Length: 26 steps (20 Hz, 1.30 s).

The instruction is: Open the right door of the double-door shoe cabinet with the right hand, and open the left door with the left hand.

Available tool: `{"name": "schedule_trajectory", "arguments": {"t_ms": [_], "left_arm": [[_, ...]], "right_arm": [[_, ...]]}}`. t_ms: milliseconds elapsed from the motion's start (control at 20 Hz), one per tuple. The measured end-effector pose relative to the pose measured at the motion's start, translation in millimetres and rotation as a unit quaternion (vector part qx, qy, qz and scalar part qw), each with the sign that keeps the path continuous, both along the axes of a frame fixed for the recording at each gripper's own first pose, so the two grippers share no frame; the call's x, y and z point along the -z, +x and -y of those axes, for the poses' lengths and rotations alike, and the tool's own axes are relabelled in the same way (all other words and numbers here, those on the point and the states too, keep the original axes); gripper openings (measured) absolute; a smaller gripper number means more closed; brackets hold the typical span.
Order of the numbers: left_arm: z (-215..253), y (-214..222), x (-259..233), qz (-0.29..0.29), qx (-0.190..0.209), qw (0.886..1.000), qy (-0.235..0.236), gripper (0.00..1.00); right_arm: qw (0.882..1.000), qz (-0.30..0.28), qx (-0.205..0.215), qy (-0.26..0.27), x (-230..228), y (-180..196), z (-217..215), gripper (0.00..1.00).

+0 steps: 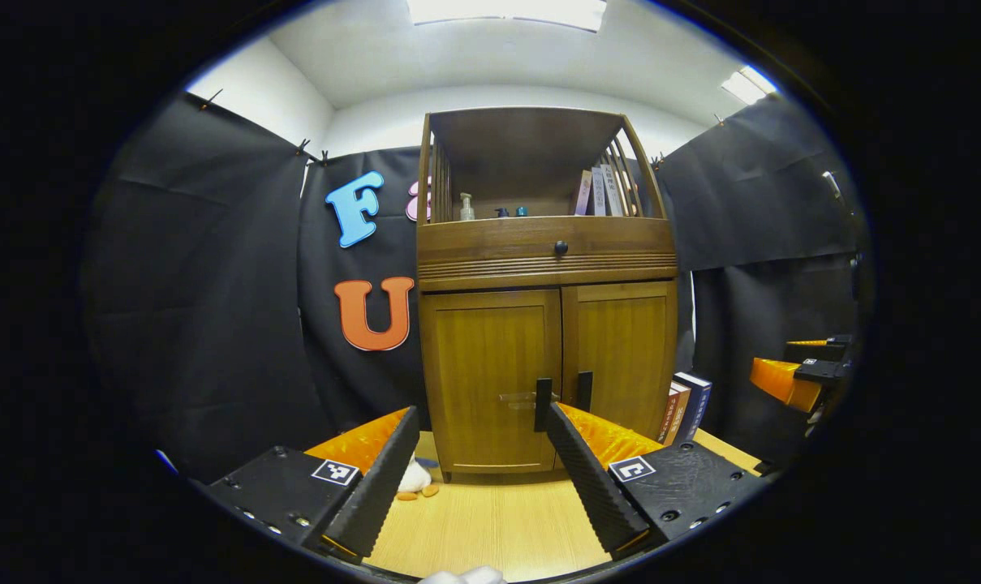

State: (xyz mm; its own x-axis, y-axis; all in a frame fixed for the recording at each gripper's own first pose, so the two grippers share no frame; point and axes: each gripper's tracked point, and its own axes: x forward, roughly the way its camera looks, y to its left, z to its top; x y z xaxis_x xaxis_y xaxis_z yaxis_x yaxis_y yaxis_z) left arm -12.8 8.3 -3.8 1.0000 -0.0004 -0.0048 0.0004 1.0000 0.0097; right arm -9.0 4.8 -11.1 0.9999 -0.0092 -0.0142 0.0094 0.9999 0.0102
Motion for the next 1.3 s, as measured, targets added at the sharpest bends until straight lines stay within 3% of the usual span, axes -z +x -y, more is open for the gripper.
{"name": "schedule_trajectory", "arguments": {"t_ms": [350,600,1300], "left_arm": [[-6.1,-2.6,-0.6,0.001,-0.004,1.000,-0.005,0.96],[-10.3,-4.3,-0.5,0.003,-0.012,1.000,-0.004,0.96],[-19.3,-12.7,7.7,-0.018,-0.060,0.998,0.000,0.96]], "right_arm": [[1.000,-0.008,-0.002,-0.012,14.3,12.9,-8.9,1.00],[1.000,-0.012,-0.015,-0.014,26.1,42.1,-22.7,1.00],[0.997,-0.023,-0.068,-0.015,45.3,186.4,-95.0,1.00]]}}
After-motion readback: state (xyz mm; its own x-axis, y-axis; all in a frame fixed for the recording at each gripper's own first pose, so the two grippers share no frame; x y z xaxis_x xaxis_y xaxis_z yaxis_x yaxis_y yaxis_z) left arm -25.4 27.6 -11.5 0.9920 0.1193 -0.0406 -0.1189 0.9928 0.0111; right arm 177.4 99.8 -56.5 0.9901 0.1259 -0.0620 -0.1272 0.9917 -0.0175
